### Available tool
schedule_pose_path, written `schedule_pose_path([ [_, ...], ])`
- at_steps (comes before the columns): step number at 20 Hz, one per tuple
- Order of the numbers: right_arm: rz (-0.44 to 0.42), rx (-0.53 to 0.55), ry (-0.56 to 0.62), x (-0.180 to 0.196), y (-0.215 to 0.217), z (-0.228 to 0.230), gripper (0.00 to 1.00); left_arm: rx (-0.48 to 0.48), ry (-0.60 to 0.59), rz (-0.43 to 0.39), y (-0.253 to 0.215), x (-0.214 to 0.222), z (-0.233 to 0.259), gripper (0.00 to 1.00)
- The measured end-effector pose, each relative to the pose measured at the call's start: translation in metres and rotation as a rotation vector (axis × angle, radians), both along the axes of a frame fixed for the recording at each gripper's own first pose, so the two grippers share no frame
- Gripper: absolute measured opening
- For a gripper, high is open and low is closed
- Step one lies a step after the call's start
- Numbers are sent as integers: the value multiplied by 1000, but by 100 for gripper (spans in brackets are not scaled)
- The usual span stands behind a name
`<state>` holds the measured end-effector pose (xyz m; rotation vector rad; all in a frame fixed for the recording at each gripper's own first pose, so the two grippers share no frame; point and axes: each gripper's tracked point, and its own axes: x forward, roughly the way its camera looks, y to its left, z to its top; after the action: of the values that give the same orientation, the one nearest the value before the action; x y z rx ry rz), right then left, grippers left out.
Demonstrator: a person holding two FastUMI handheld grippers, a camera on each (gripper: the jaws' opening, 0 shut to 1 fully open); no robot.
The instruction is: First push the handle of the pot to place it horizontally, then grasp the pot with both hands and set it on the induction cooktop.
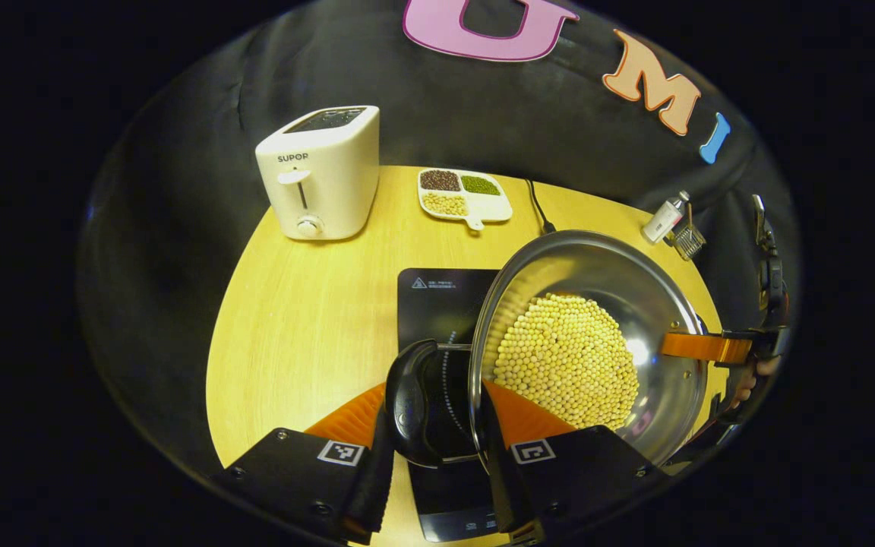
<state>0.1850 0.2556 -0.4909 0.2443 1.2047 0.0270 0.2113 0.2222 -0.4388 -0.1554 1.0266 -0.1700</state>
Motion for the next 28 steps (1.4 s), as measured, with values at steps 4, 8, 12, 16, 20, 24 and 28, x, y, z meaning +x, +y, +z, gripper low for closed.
schedule_pose_path([
  [4, -7, 6, -19, 5, 12, -3, 44, 4, -53, 34, 15, 2, 0, 58],
  [8, -13, 11, -52, 10, 18, -5, 51, 83, -114, 33, 24, 5, -14, 66],
  [12, -103, 86, -93, 19, 22, 8, 74, 113, -203, 42, 24, -3, -7, 91],
  [16, -163, 91, -276, 42, 0, 44, 94, 130, -310, 126, 40, -10, 22, 99],
  [20, -160, 111, -322, 29, -10, 72, 94, 157, -385, 149, 43, -15, 48, 98],
  [24, -132, 99, -400, 14, -34, 103, 93, 174, -481, 176, 29, -25, 90, 97],
  [28, -101, 89, -459, -3, -65, 133, 92, 169, -543, 175, -6, -42, 125, 96],
])
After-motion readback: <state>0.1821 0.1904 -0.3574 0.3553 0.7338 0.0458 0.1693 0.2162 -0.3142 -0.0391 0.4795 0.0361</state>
